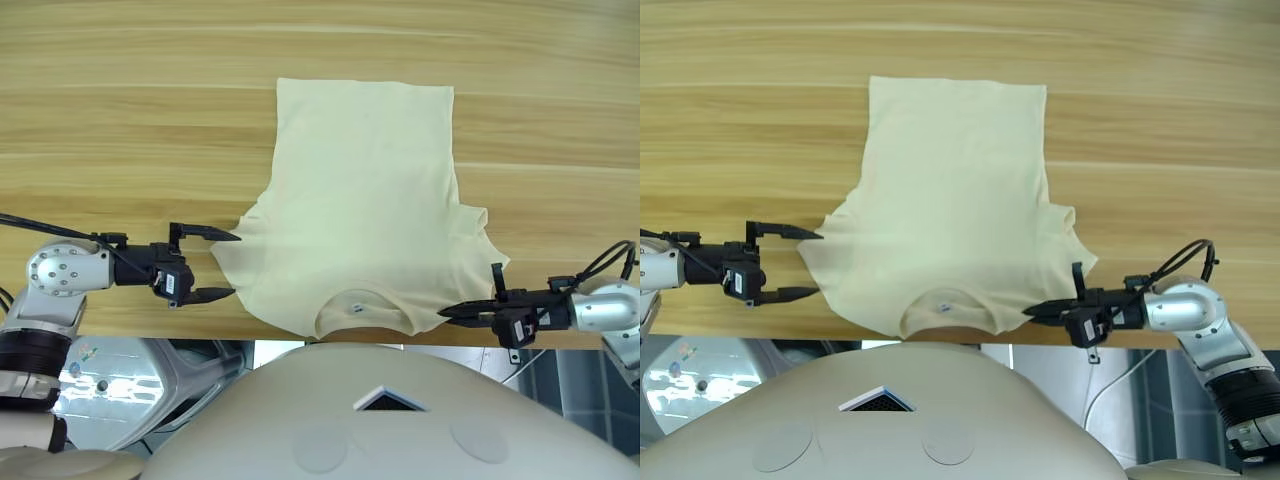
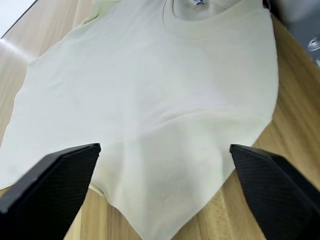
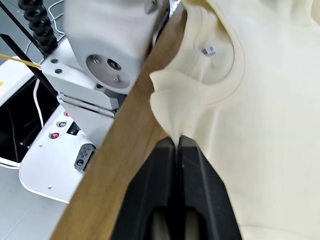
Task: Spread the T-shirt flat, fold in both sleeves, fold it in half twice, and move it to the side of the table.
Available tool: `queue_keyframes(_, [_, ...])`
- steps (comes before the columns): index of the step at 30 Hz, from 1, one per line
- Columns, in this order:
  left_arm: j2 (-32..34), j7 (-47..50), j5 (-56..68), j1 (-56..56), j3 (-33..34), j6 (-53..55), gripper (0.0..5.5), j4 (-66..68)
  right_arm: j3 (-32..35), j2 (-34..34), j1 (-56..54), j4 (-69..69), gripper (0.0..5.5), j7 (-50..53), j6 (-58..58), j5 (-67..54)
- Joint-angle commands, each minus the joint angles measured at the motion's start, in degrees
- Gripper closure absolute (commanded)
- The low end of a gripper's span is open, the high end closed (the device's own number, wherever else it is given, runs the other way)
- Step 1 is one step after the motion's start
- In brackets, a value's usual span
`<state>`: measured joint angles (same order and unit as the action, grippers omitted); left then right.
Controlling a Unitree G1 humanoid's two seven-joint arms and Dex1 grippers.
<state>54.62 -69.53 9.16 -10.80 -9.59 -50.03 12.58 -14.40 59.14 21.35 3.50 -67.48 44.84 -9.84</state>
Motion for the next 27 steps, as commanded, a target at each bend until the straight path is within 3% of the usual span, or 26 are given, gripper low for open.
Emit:
queue_keyframes(1, [1.26,0.73,0.39,-0.27,0.58,-0.63,0.11,-0.43,-0.39,-0.97,-1.48,0.36,4.90,0.63,-1.12,1.69])
queue_keyframes(8, [0.63,1.17,0.63,1.16,0.18,-0.22,0.10,0.09,-0.33,0.79,1.08,-3.33,3.64,-0.65,0.31,-1.32])
queue_keyframes(15, [1.25,-1.20,9.27,2.37,0.88,-0.29,0.10,-2.16,8.11,7.08,7.60,-10.21,2.40,-2.53,6.25,-16.24])
queue_keyframes(19, [0.03,-3.37,15.36,3.77,1.78,0.18,0.10,-2.58,13.77,5.73,3.67,-8.01,1.62,-2.49,4.39,-22.38])
queue_keyframes(21, [-1.35,-3.44,15.54,5.34,2.08,0.35,0.10,-1.35,13.63,1.97,-2.40,-4.64,1.62,1.23,0.39,-18.06])
queue_keyframes(27, [-5.07,-1.86,10.45,8.59,2.04,-1.11,0.10,2.89,8.35,-9.22,-14.34,4.15,2.62,13.21,-4.67,8.66])
